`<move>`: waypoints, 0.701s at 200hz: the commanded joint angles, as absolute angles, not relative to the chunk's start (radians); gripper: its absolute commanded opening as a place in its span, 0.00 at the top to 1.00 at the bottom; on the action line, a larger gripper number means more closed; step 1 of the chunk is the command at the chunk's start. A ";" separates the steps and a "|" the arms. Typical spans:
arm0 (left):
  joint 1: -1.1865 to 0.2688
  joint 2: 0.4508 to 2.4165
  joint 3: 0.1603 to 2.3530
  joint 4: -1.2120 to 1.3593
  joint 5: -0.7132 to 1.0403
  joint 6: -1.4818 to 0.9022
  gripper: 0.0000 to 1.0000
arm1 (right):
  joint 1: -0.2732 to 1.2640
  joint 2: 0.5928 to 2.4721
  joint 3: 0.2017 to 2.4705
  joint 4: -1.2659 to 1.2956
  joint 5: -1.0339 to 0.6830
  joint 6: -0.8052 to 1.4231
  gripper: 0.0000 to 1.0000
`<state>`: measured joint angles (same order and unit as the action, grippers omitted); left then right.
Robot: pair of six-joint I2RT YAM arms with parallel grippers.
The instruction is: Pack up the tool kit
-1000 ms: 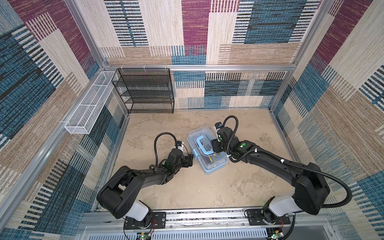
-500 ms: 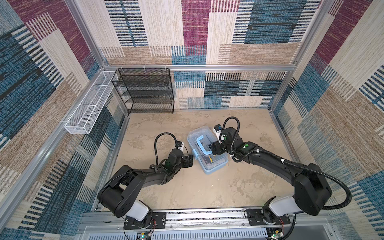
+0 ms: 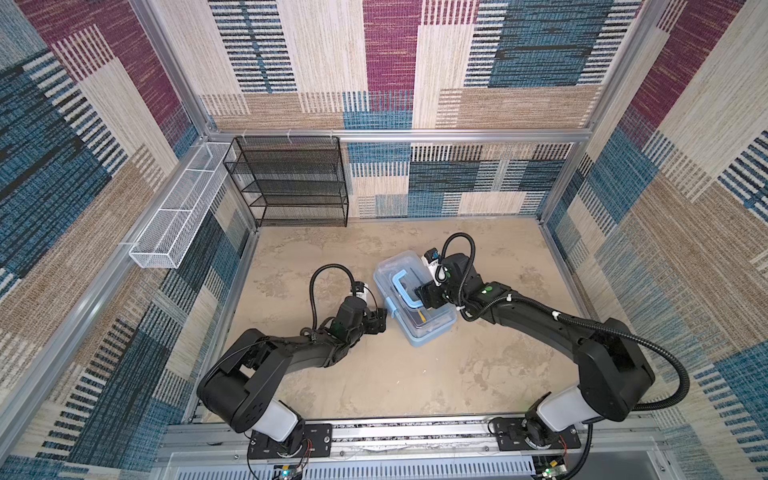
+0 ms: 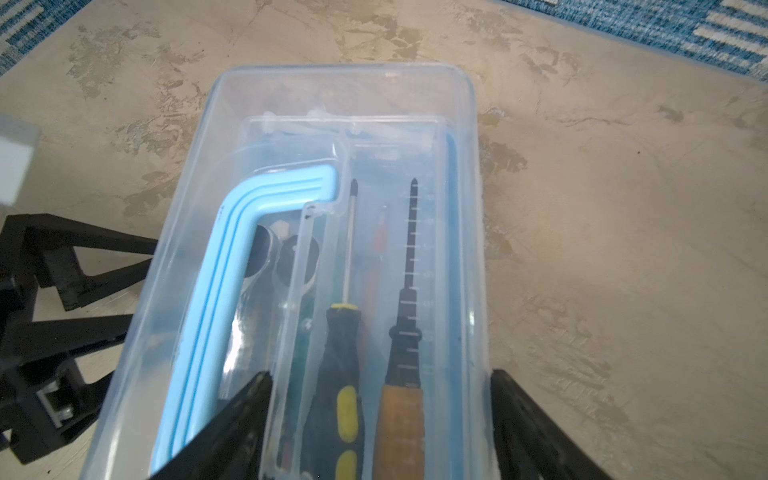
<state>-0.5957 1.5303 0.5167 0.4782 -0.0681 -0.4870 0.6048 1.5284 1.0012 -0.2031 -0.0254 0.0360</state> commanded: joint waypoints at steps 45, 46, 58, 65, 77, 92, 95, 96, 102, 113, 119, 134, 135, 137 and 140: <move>-0.596 1.546 0.549 0.561 -0.013 -0.498 0.18 | 0.611 1.526 0.919 -0.177 -0.141 0.010 0.35; -0.597 1.546 0.549 0.561 -0.012 -0.498 0.18 | 0.611 1.526 0.919 -0.177 -0.141 0.010 0.35; -0.597 1.551 0.558 0.560 -0.008 -0.496 0.18 | 0.611 1.526 0.910 -0.176 -0.146 0.010 0.36; -0.597 1.553 0.565 0.560 -0.005 -0.495 0.18 | 0.612 1.526 0.903 -0.174 -0.150 0.009 0.37; -0.598 1.559 0.574 0.558 -0.002 -0.494 0.18 | 0.612 1.525 0.897 -0.167 -0.156 0.009 0.38; -0.598 1.569 0.585 0.557 0.001 -0.496 0.18 | 0.612 1.524 0.892 -0.163 -0.160 0.014 0.39; -0.598 1.571 0.588 0.558 0.002 -0.495 0.18 | 0.612 1.524 0.891 -0.163 -0.162 0.016 0.39; -0.597 1.571 0.588 0.558 0.002 -0.495 0.18 | 0.612 1.523 0.891 -0.163 -0.162 0.016 0.40; -0.598 1.576 0.591 0.558 0.003 -0.497 0.18 | 0.613 1.523 0.887 -0.161 -0.164 0.017 0.40; -0.597 1.583 0.596 0.560 0.007 -0.500 0.18 | 0.612 1.521 0.883 -0.158 -0.166 0.020 0.40; -0.598 1.585 0.598 0.561 0.009 -0.502 0.18 | 0.612 1.522 0.882 -0.158 -0.162 0.023 0.40; -0.597 1.583 0.600 0.558 0.012 -0.500 0.18 | 0.612 1.520 0.879 -0.161 -0.134 0.033 0.40; -0.597 1.583 0.600 0.557 0.012 -0.500 0.18 | 0.612 1.520 0.879 -0.162 -0.132 0.033 0.40; -0.598 1.582 0.599 0.555 0.011 -0.498 0.18 | 0.612 1.520 0.879 -0.162 -0.126 0.034 0.40; -0.598 1.579 0.597 0.552 0.011 -0.496 0.18 | 0.612 1.519 0.879 -0.163 -0.122 0.036 0.40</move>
